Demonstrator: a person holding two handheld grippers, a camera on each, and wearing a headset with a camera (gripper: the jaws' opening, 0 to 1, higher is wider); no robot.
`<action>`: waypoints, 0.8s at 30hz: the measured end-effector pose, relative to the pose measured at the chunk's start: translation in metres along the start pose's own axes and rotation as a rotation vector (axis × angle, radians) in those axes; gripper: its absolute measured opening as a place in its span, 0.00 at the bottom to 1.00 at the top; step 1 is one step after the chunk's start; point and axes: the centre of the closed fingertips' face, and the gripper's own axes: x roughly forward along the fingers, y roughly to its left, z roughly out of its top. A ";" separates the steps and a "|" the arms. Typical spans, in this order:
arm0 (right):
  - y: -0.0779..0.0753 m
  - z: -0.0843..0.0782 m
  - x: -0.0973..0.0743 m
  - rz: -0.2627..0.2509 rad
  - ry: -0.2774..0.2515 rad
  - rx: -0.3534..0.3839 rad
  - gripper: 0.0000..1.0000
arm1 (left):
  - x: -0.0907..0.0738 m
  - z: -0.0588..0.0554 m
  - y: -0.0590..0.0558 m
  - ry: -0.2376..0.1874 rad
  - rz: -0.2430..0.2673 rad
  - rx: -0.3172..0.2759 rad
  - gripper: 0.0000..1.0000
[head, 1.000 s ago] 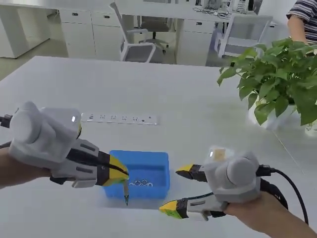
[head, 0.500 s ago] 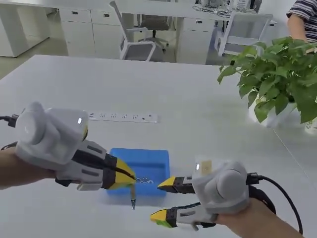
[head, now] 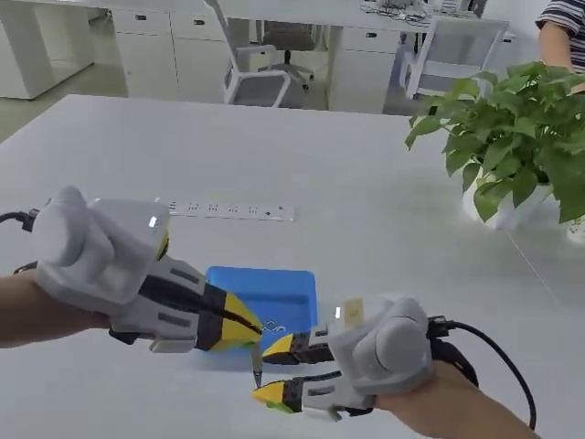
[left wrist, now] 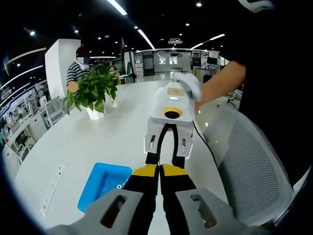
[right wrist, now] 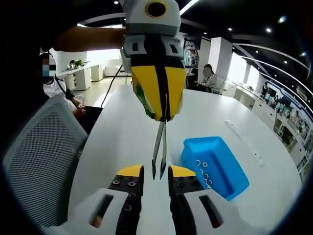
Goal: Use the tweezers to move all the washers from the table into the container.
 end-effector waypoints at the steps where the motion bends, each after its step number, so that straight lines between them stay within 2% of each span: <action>1: 0.000 0.002 0.001 -0.001 -0.006 -0.009 0.20 | 0.000 0.000 0.000 -0.005 -0.001 -0.001 0.05; 6: 0.000 0.002 0.002 0.008 -0.005 -0.027 0.13 | -0.001 0.000 -0.001 -0.010 -0.005 -0.002 0.05; 11: -0.001 0.000 0.002 0.004 0.011 -0.054 0.10 | -0.005 -0.006 -0.001 0.002 -0.009 -0.009 0.05; 15: -0.001 -0.006 0.002 0.006 0.047 -0.088 0.08 | -0.007 -0.015 -0.002 0.038 -0.020 -0.003 0.05; 24: 0.000 -0.018 0.002 0.026 0.108 -0.114 0.07 | -0.004 -0.032 -0.006 0.105 -0.034 0.012 0.05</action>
